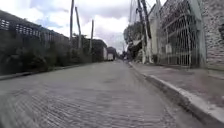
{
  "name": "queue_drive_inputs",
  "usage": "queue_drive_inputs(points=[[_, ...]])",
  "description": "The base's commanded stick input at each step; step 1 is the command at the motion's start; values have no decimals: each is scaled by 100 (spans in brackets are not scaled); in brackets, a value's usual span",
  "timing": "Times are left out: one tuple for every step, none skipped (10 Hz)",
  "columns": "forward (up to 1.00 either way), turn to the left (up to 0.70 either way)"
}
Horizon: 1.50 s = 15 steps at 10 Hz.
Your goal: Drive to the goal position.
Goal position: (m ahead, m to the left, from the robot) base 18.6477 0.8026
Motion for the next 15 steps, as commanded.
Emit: queue_drive_inputs(points=[[100, 6], [100, 6], [100, 6], [100, 6], [100, 6], [100, 6], [100, 6], [100, 6], [100, 6], [100, 6], [100, 6], [100, 6], [100, 6], [100, 6], [100, 6]])
